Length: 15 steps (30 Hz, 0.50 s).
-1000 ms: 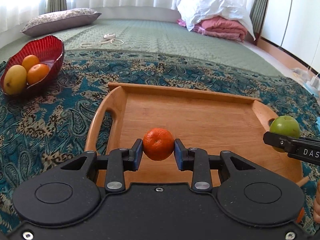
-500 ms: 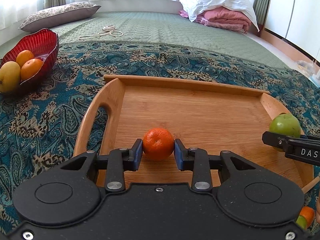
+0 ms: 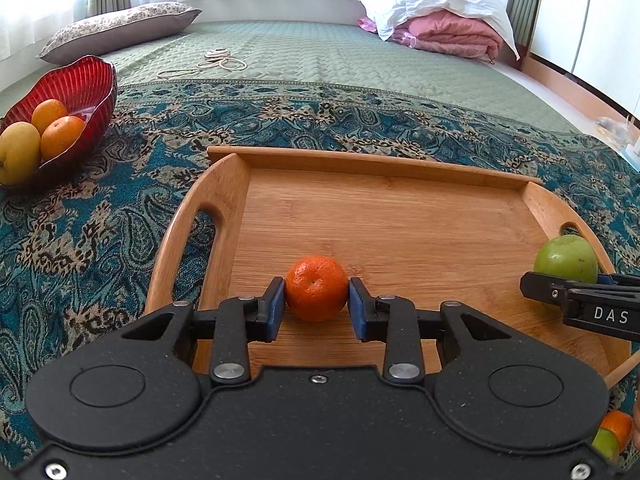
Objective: Organize fruits
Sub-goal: 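Lower the green apple and tangerine onto the wooden tray and open both grippers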
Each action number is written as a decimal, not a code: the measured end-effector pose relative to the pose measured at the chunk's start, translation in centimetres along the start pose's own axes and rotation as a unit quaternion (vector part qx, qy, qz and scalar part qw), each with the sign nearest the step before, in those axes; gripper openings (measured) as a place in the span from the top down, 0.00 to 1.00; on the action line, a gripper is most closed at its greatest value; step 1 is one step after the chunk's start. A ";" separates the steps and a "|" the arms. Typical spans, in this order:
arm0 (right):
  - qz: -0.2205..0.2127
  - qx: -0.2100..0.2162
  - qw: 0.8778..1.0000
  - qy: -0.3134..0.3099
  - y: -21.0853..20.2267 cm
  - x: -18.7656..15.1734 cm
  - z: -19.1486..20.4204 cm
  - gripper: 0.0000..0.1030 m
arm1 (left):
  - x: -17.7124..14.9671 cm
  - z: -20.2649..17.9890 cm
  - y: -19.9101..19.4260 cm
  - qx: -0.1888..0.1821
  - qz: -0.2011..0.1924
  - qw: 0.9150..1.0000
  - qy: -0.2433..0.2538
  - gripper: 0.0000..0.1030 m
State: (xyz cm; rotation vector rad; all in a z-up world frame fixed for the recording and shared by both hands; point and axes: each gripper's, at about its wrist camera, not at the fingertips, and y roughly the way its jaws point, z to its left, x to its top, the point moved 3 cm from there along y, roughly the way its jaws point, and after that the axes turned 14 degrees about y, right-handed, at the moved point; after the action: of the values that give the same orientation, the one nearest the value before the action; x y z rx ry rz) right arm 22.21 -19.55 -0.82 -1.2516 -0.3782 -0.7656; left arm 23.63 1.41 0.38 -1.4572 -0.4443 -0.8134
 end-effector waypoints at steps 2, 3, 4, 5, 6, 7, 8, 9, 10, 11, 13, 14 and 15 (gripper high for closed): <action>0.002 -0.001 1.000 -0.001 0.0 0.0 0.0 0.41 | 0.0 0.0 0.0 0.000 0.000 1.000 0.002 0.69; 0.003 -0.002 1.000 -0.003 0.0 0.1 0.1 0.41 | 0.0 0.0 0.0 0.000 0.001 1.000 0.002 0.69; 0.005 -0.004 1.000 -0.006 0.0 0.1 0.2 0.41 | 0.0 -0.1 0.1 -0.001 0.002 1.000 0.002 0.68; 0.006 -0.006 1.000 -0.009 0.0 0.1 0.3 0.41 | 0.0 -0.1 0.1 -0.001 0.004 1.000 0.003 0.68; 0.006 -0.007 1.000 -0.011 0.0 0.1 0.4 0.41 | 0.0 -0.2 0.1 0.000 0.004 1.000 0.004 0.68; 0.006 -0.009 1.000 -0.014 0.0 0.1 0.5 0.41 | 0.0 -0.3 0.1 0.002 0.004 1.000 0.007 0.68; 0.006 -0.010 1.000 -0.015 0.0 0.1 0.5 0.41 | 0.1 -0.3 0.1 0.003 0.004 1.000 0.010 0.68; 0.006 -0.011 1.000 -0.016 0.0 0.1 0.5 0.41 | 0.0 -0.4 0.1 0.004 0.005 1.000 0.012 0.68; 0.007 -0.011 1.000 -0.016 0.0 0.0 0.6 0.41 | 0.1 -0.5 0.0 0.005 0.005 1.000 0.013 0.67; 0.007 -0.011 1.000 -0.017 0.0 0.0 0.5 0.41 | 0.0 -0.6 0.0 0.005 0.005 1.000 0.014 0.65; 0.010 -0.011 1.000 -0.016 -0.1 0.0 0.5 0.39 | 0.0 -0.6 -0.1 0.003 0.006 1.000 0.014 0.60; 0.011 -0.010 1.000 -0.015 -0.1 0.0 0.4 0.37 | -0.1 -0.6 -0.1 0.002 0.007 1.000 0.013 0.58; 0.013 -0.010 1.000 -0.014 -0.2 0.0 0.4 0.37 | -0.2 -0.6 -0.2 0.001 0.007 1.000 0.013 0.57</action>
State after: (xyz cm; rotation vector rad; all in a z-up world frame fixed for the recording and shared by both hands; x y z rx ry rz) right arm 22.13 -19.23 -0.62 -1.2847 -0.3786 -0.7317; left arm 23.26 0.88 0.35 -1.4452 -0.4151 -0.8199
